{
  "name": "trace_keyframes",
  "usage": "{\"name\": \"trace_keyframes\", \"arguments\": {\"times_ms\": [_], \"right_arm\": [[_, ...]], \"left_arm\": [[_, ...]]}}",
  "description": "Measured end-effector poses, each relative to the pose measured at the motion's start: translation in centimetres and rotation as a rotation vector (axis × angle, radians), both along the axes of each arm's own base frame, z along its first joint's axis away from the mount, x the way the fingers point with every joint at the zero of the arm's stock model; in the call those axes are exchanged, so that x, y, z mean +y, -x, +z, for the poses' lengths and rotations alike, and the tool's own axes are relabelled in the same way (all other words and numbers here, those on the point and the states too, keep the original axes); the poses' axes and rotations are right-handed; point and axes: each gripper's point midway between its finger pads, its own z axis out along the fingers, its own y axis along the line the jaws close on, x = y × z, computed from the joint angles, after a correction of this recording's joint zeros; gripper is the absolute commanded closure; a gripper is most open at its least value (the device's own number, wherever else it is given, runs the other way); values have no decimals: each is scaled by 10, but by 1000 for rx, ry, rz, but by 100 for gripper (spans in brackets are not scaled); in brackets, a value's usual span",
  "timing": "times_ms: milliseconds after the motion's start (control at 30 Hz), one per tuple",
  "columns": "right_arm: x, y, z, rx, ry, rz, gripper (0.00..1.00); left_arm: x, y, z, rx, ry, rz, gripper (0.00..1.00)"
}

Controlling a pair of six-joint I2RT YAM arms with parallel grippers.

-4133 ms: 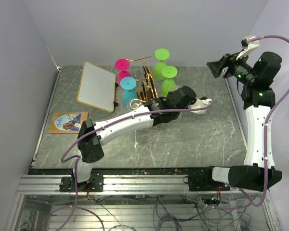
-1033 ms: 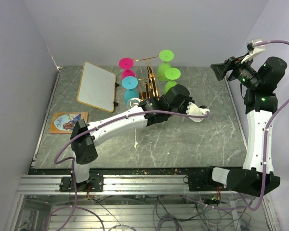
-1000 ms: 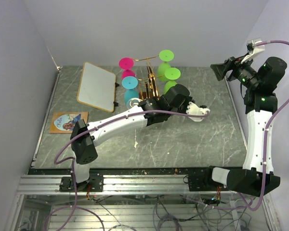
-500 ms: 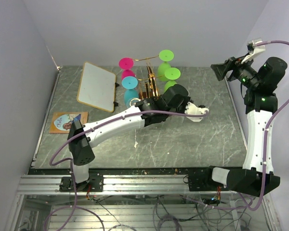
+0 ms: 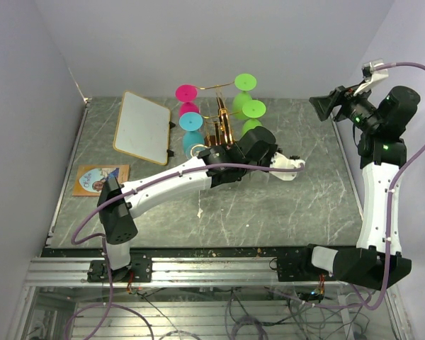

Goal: Place the wine glass upside down on the wine glass rack

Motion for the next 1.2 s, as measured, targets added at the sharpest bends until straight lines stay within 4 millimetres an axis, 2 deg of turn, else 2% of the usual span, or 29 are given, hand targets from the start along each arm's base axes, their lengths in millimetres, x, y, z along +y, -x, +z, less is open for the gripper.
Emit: {"name": "trace_keyframes", "arguments": {"times_ms": [167,533,800,967,1067,1100,1200], "right_arm": [[0,1,-1,0,0,-2,28],[-2,1,0,-6,1,-6,28],[-6,-1,0,-13,21,-25,28],[-20,-8,-12,9,88,-84,27],[-30,-15,-26,46,137,-114,27],[-33,-18,-32,63,153,-121,27],[-39,-23,-55,128,190,-120,28]], "left_arm": [[-1,3,-2,9,1,-1,70],[5,12,-1,43,1,-1,63],[15,23,10,82,21,-12,44],[34,41,16,163,26,-41,29],[52,52,27,229,54,-67,5],[60,54,33,249,69,-72,1],[95,48,48,314,140,-45,0]]}}
